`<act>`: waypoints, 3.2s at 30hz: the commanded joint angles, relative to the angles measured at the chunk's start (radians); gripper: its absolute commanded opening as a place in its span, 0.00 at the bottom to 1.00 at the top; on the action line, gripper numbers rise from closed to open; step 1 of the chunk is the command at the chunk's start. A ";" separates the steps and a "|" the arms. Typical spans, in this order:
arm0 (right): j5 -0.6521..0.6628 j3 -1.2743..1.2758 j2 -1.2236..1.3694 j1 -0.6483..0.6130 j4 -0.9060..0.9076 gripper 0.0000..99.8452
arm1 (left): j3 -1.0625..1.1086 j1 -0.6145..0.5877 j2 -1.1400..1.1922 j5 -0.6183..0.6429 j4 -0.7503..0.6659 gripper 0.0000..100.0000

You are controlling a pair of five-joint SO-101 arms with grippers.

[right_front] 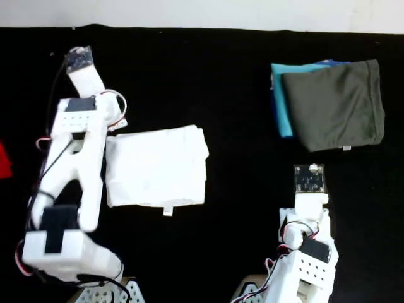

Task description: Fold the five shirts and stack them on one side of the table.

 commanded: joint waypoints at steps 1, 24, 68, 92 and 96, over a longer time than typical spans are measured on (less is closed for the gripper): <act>0.003 0.087 -0.016 0.008 -0.001 0.01 | -0.012 -0.005 -0.114 -0.020 0.198 0.02; 0.003 0.087 -0.016 0.007 -0.001 0.01 | 0.309 0.022 -0.202 -0.026 0.269 0.01; -0.669 -1.560 1.152 -0.845 0.691 0.24 | 0.906 -0.522 -0.481 -0.226 -0.187 0.02; -0.934 -2.149 1.902 -0.946 0.713 0.36 | 0.906 -0.521 -0.481 -0.224 -0.187 0.02; -0.961 -2.232 2.014 -0.946 0.710 0.35 | 0.906 -0.521 -0.481 -0.224 -0.187 0.02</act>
